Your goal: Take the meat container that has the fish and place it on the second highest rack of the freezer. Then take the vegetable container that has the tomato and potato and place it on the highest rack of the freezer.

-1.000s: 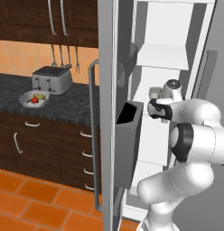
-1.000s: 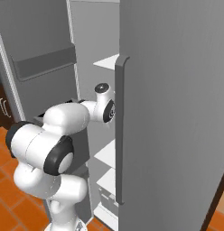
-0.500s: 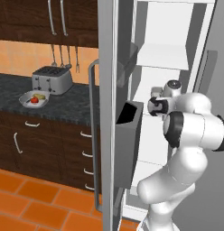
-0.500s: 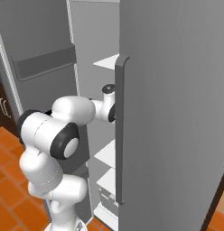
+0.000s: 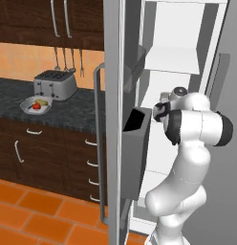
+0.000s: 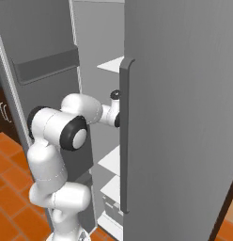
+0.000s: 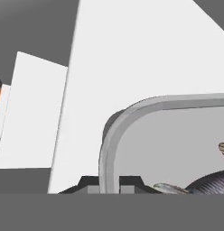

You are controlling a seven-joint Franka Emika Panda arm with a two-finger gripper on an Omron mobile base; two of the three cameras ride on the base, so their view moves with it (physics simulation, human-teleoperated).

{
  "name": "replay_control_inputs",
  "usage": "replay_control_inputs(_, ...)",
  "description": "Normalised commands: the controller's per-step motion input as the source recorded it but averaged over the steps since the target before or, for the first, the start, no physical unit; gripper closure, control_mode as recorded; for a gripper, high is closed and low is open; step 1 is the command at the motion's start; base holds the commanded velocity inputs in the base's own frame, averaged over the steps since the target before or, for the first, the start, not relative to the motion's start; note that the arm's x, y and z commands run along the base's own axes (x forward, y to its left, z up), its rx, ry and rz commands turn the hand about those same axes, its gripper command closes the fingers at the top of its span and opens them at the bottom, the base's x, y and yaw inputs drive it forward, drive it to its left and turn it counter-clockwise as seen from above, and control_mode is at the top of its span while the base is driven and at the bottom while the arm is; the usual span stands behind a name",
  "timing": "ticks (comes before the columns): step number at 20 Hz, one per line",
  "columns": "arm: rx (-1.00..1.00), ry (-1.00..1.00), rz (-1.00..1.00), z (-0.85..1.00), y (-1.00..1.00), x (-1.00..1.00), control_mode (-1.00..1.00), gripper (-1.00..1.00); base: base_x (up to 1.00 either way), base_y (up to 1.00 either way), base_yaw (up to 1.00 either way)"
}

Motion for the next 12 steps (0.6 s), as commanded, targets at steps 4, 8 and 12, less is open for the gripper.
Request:
replay_control_inputs(4,0.0,0.0,0.0,-0.24,-0.18,0.4,-1.0,1.0,0.0,0.0,0.0)
replay_control_inputs(8,0.0,-0.01,0.0,-0.09,0.0,0.06,-1.0,1.0,0.0,0.0,0.0)
replay_control_inputs(12,0.0,0.0,0.0,0.0,0.0,0.0,-1.0,1.0,0.0,0.0,0.0)
